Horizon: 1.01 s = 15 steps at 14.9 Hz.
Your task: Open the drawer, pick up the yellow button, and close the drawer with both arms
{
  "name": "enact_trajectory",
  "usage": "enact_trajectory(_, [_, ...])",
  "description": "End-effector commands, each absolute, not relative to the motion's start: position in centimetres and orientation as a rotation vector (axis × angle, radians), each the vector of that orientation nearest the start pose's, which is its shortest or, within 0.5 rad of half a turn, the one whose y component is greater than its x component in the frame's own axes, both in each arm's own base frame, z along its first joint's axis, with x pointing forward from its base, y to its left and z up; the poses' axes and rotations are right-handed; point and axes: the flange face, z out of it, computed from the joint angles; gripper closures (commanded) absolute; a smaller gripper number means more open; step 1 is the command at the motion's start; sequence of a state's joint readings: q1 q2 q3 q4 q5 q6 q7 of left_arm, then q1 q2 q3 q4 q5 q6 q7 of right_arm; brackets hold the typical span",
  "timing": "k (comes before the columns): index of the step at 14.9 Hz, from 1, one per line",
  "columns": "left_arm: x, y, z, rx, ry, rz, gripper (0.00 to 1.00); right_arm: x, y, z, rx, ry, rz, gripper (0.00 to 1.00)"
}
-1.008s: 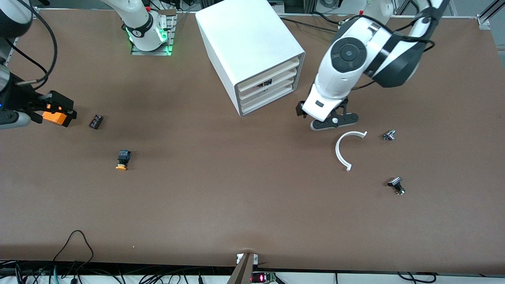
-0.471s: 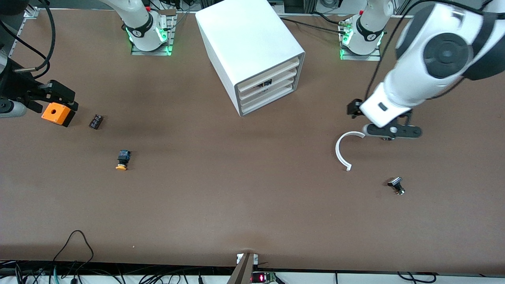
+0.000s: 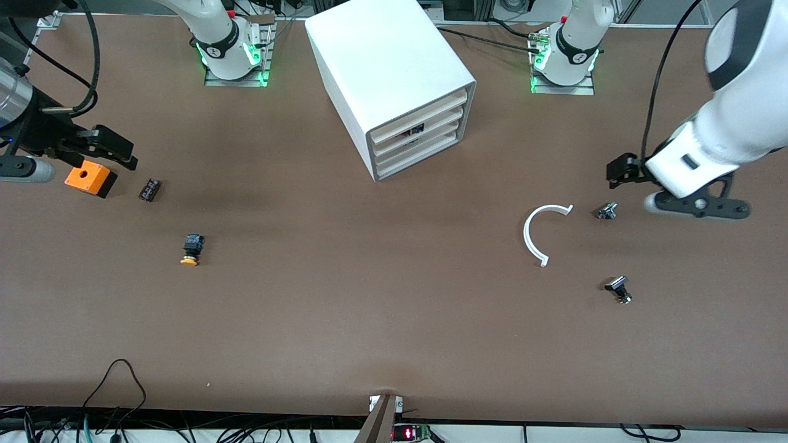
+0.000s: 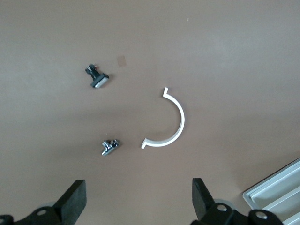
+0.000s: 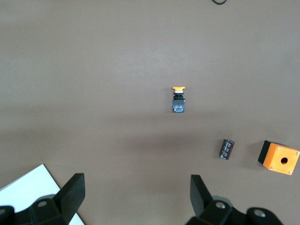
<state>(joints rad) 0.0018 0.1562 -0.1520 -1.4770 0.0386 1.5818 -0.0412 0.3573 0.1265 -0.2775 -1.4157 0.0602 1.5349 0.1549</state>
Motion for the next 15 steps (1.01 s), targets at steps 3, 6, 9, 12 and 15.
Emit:
enact_trajectory(3, [55.3,-5.7,58.9,-3.107,0.289,-0.084,0.01,57.4,6.6,64.5,-3.169,0.091,-0.029,0.01])
enact_trajectory(6, [55.4,-4.0,58.1,-3.111,0.249,-0.072,0.01,57.0,6.1,65.2,-3.153,0.093,-0.038,0.01])
enact_trajectory(9, [55.3,-2.9,57.9,-3.109,0.252,-0.047,0.01,56.1,6.1,66.0,-3.152,0.093,-0.018,0.01])
enact_trajectory(12, [55.1,-3.1,57.5,-3.108,0.255,0.032,0.01,54.6,5.6,67.5,-3.156,0.118,-0.019,0.01])
enact_trajectory(15, [55.4,-3.6,58.4,-3.066,0.284,0.004,0.01,54.5,5.2,67.6,-3.156,0.131,-0.016,0.01])
